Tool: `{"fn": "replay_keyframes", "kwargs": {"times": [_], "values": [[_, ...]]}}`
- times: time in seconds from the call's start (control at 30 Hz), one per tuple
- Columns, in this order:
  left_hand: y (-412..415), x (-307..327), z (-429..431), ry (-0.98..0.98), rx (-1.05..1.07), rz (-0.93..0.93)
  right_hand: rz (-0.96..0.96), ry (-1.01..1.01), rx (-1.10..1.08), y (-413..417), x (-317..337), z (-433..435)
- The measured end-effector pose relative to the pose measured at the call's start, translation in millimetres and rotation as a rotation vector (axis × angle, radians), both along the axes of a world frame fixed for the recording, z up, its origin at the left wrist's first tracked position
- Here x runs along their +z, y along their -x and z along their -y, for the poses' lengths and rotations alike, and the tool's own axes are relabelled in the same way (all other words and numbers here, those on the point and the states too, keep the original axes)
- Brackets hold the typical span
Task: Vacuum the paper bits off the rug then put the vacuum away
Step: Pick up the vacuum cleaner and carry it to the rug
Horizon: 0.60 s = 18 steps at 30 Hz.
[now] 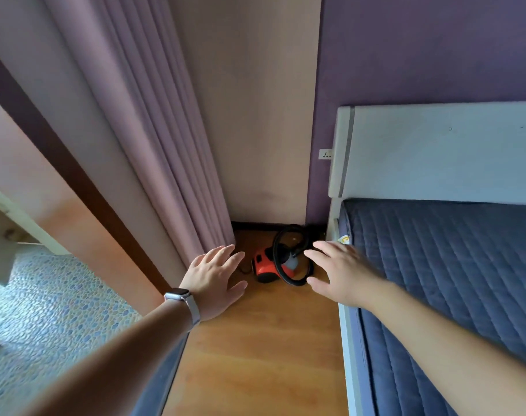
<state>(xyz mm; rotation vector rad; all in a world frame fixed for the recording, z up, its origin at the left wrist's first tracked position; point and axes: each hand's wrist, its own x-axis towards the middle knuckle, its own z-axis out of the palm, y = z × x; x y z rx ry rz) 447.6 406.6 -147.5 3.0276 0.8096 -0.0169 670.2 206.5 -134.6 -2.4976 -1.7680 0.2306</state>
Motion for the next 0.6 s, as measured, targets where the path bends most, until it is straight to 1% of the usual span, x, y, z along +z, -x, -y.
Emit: {"fn": "replay_keyframes", "kwargs": {"times": [0.17,0.33,0.6], "values": [[-35.6,-9.1,-31.3,0.022,0.042,-0.024,-0.019,0.025,0.026,-34.5,-12.6,-34.5],[-71.4,-36.3,-76.1,0.082,0.052,-0.045,-0.064,0.081,0.021,-66.0,-34.2,-81.2],[-150.0,-91.6,-194.0,0.243,0.052,-0.101,-0.087,0.177,-0.091,-135.6,-69.7,-178.1]]}}
